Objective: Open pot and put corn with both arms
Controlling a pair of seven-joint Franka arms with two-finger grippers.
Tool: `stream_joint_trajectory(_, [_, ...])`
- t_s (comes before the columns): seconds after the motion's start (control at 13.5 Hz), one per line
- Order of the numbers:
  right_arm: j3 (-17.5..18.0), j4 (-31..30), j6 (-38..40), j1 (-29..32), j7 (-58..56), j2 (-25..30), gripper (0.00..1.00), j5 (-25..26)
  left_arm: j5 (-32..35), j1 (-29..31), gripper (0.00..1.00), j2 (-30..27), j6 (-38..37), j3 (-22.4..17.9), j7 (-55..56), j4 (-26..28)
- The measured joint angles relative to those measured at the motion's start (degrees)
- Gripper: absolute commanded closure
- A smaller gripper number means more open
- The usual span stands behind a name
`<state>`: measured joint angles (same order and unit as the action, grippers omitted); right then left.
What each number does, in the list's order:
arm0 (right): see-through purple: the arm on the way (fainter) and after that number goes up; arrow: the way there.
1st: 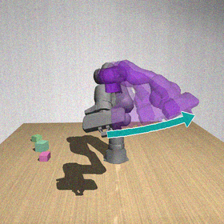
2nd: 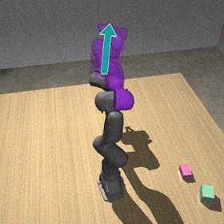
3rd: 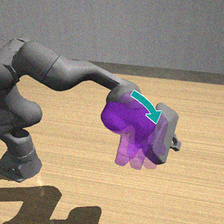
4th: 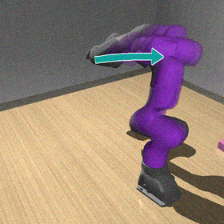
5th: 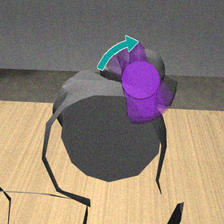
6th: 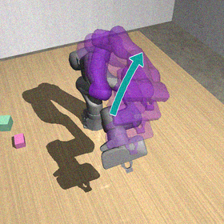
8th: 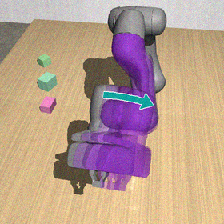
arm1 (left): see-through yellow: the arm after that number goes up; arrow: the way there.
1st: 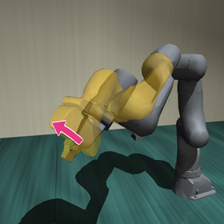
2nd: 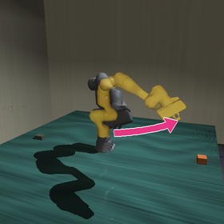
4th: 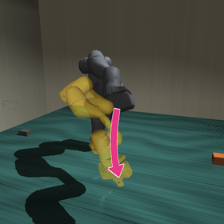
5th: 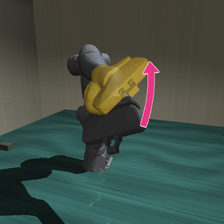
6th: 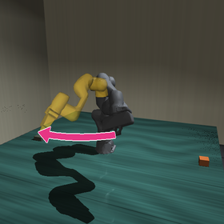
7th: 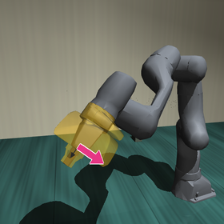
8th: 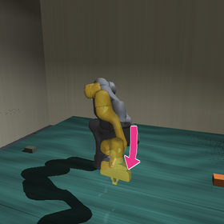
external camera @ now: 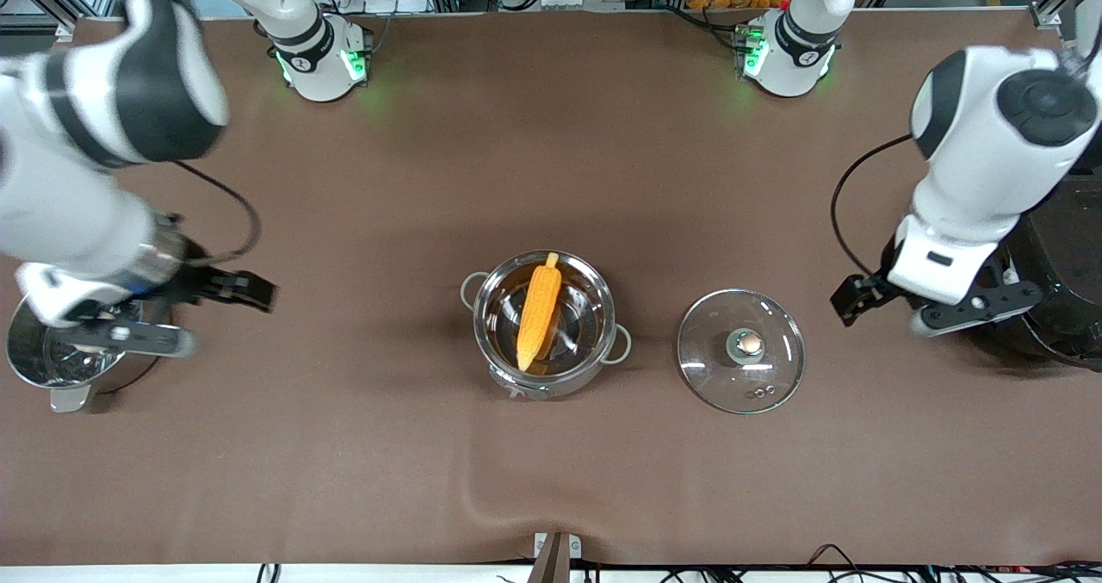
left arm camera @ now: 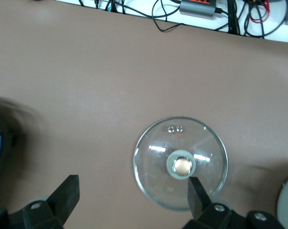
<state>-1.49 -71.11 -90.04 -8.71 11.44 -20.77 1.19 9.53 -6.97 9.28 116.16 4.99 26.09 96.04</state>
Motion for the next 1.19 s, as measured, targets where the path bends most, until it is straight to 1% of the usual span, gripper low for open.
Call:
stream_joint_trajectory(0.15, [-0.03,-0.03,1.84,5.49,-7.02,2.67,0.00,0.06,-1.76,1.29,0.00,-2.76,-5.17,-0.02,-5.50,-1.23])
stream_joint_trajectory(0.37, [0.04,-0.09,3.98,11.71,-13.44,6.06,0.00,-0.05,-7.60,4.37,0.00,-7.46,-13.11,-0.39,-16.27,-2.06])
stream_joint_trajectory(0.59, [0.07,-0.65,4.46,14.56,-15.23,7.95,0.00,-0.07,-9.01,4.00,0.00,-11.88,-24.50,-0.82,-20.58,-4.32])
stream_joint_trajectory(0.67, [0.09,-0.83,4.45,14.81,-15.24,8.34,0.00,-0.07,-9.01,3.64,0.00,-13.28,-26.71,-0.69,-22.19,-4.78])
stream_joint_trajectory(0.81, [0.10,-1.76,4.10,15.17,-15.24,8.99,0.00,-0.07,-9.01,3.20,0.00,-15.30,-29.15,-0.47,-24.82,-4.93])
stream_joint_trajectory(0.89, [0.11,-3.42,2.44,15.20,-15.24,9.80,0.00,-0.07,-9.01,3.15,0.00,-15.60,-29.99,-0.46,-26.77,-4.94])
stream_joint_trajectory(1.04, [0.14,-9.31,-2.57,15.20,-15.23,12.94,0.00,-0.07,-9.01,2.92,0.00,-15.47,-30.84,-0.43,-29.55,-4.93])
stream_joint_trajectory(1.19, [0.14,-13.49,-3.44,15.22,-15.21,16.08,0.00,-0.07,-9.01,2.34,0.00,-15.21,-30.86,-0.40,-29.71,-4.97])
